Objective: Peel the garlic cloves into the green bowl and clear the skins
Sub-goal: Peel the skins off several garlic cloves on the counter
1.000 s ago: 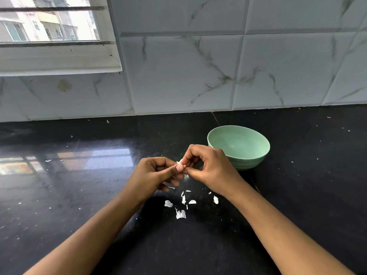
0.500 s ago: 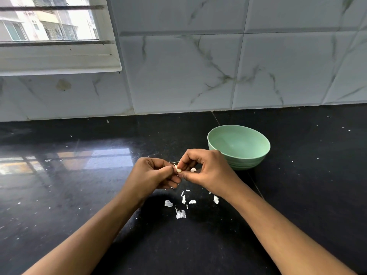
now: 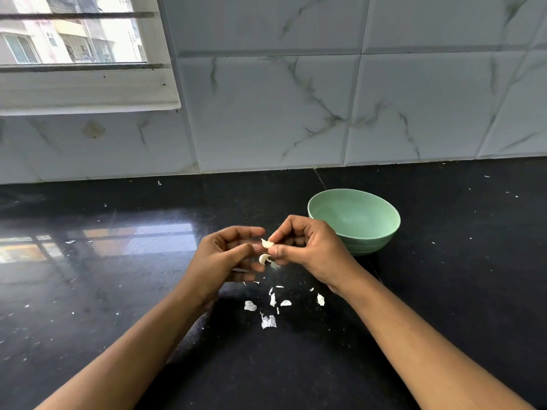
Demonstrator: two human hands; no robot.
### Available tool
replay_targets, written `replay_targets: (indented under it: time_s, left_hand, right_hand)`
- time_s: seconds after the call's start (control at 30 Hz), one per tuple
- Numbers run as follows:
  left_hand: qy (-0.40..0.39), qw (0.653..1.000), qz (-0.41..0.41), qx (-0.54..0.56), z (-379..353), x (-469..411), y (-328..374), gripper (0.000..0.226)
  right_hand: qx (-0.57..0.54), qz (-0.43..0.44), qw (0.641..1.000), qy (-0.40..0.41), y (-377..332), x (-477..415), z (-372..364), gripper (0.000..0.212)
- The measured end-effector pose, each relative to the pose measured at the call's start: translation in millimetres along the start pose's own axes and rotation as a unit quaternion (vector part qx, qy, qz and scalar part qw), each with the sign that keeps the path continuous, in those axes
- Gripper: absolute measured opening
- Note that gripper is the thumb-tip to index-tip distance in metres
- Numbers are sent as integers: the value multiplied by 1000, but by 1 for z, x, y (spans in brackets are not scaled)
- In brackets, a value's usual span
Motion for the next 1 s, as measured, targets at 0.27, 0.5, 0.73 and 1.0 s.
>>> replay_targets:
  time_s: [0.27,0.5,0.73,1.0]
  left_hand:
    - [7,954,-227,-194,3,7,28,11]
    - [7,927,-296,-229,2,9,35,13]
    - [55,892,-343,-288,2,17,39,10]
    - [52,867,-377,-322,1,19,37,8]
  right_hand:
    - [-94,-79,992,-22,3,2,0,6]
    - [-117,-103,987,-49,6,3,-2,3]
    - [-119,-122,985,-29,9,5,-3,7]
    - [-150,-167,974,-13,18,6,-9,8]
Point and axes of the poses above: each hand's wrist, its own x-axis away from the middle knuckle, its own z-axis out of the back of the hand, y = z × x, the point moved 7 cm from there along -x, towards the middle knuckle, and after that the axes turned 1 degree about x, right-handed, at the moved point
